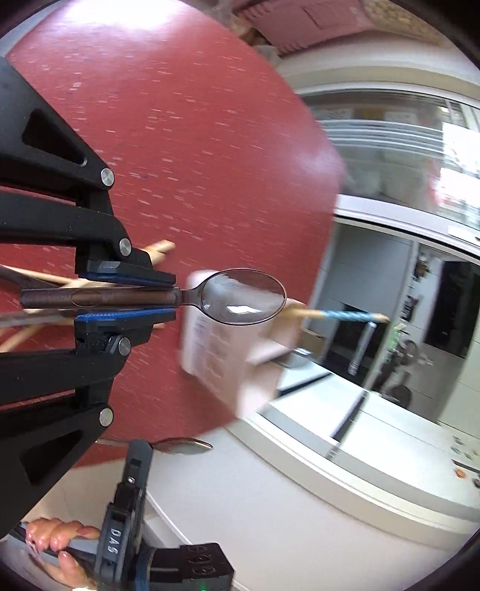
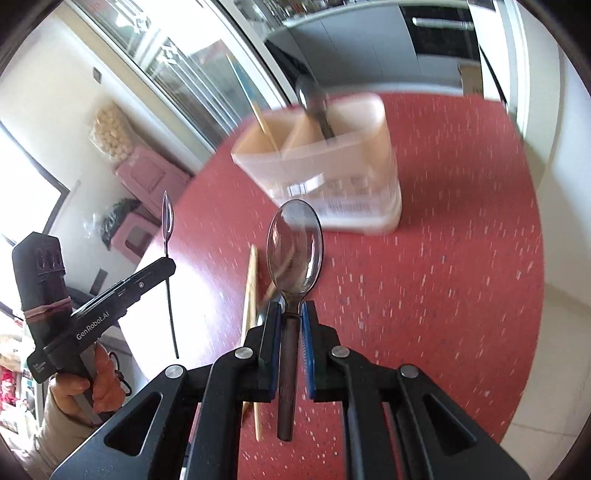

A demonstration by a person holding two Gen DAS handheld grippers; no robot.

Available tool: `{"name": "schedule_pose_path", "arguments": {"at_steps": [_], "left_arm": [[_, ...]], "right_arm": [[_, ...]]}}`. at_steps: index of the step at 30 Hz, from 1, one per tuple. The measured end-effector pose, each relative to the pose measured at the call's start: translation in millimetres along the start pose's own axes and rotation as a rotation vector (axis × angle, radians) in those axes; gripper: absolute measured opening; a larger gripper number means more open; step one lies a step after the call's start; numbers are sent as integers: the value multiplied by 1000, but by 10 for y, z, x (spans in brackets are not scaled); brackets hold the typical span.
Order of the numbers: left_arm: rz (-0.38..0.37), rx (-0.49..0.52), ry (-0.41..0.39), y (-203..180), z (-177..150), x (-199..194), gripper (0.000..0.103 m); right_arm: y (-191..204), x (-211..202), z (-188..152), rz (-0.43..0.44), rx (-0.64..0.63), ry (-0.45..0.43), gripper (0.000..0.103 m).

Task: Organize utensils
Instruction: 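Carry both spoons to the pink caddy and lower them inside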

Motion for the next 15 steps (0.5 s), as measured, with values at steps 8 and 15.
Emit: {"name": "schedule_pose_path", "arguments": {"at_steps": [8, 15], "left_arm": [[-75, 20, -159, -231, 803, -51, 41], [-82, 72, -270, -455, 1337, 321, 41]], "right_arm": [[63, -381, 620, -47, -51, -166, 12], [134, -389, 1156, -131, -124, -291, 12]]}}
Point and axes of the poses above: each gripper's, at about its wrist camera, not at the fingertips, and x roughly the way its jaws point, y to its left, z to its top, the point moved 2 cm from there along x, roughly the way its jaws point, and after that the axes turned 1 degree about -y, right-handed, at the moved point
